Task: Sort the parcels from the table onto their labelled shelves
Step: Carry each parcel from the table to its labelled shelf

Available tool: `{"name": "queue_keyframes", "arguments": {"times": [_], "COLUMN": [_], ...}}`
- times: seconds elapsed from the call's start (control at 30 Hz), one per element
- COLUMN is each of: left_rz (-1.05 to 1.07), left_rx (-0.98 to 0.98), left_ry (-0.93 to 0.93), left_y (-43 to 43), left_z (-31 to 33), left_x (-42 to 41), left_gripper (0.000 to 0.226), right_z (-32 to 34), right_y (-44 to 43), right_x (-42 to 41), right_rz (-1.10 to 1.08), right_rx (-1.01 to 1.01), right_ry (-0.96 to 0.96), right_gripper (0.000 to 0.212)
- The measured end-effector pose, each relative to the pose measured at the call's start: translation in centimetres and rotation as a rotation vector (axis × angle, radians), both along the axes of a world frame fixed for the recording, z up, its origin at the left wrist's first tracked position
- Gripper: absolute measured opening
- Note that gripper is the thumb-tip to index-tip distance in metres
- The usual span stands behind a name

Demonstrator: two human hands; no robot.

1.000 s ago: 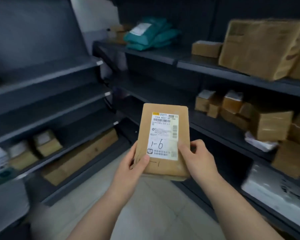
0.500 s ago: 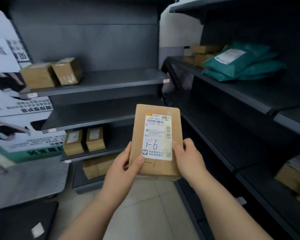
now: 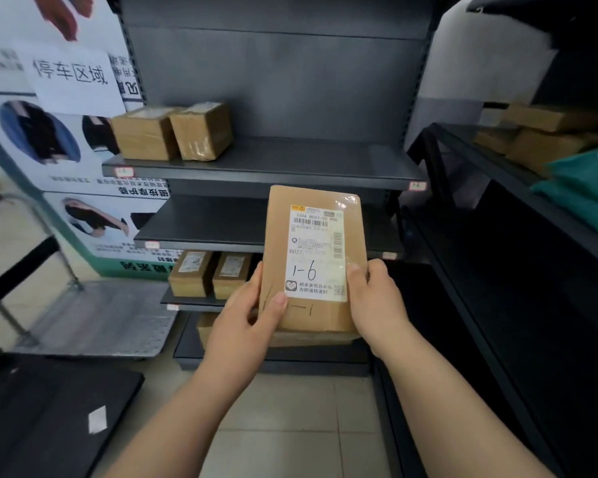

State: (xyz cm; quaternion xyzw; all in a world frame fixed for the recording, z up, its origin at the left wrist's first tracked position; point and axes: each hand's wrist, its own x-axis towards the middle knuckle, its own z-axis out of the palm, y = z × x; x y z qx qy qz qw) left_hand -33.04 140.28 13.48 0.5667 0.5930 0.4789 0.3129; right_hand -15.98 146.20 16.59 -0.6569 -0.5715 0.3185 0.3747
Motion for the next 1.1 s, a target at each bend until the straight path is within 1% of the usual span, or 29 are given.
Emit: {"name": "queue_keyframes", "arguments": {"times": [0.1, 0.2, 0.37, 0.53, 0.7, 0.87, 0.97, 1.07, 1.1], "left_rz": [0.037, 0.051, 0.005, -0.022, -0.093, -0.086, -0.099, -0.141, -0.155], "left_rx": [0.018, 0.011, 0.068, 0.094, 0.085, 0.015, 0.001, 0.001, -0.006], "left_ry": [-0.029, -0.044, -0.029, -0.014, -0.044, -0.115, -0.125, -0.152, -0.160], "left_y": [3.2, 6.8, 14.0, 20.3, 24.5, 27.9, 30.2, 32.6, 33.4], "left_z": [0.1, 0.6, 2.8, 5.6, 6.9, 7.7, 8.0, 8.2, 8.3], "left_x": [-2.1, -4.7, -10.6, -16.0, -18.9, -20.0, -20.5, -20.8, -21.0], "left_gripper": [0.071, 0.075, 0.073, 0.058, 0.057, 0.054, 0.059, 0.074, 0.073], "right_z": [0.7, 1.5, 4.0, 6.6, 7.7, 8.1, 8.1, 8.2, 8.2], "right_y": [3.7, 7.3, 13.7, 19.1, 22.6, 25.8, 27.9, 30.3, 31.0], "right_x": [-2.4, -5.2, -11.0, -15.8, -18.4, -19.7, -20.2, -20.6, -20.7], "right_rz": [0.028, 0.036, -0.003, -0.017, -0.041, -0.057, -0.061, -0.059, -0.056], "right_rx": [0.007, 0.017, 0.065, 0.123, 0.106, 0.077, 0.069, 0.082, 0.088], "right_ry": [-0.002, -0.015, -0.017, -0.028, -0.016, 0.062, 0.123, 0.144, 0.154], "right_gripper": [0.030, 0.031, 0.031, 0.030, 0.033, 0.032, 0.036, 0.045, 0.046]}}
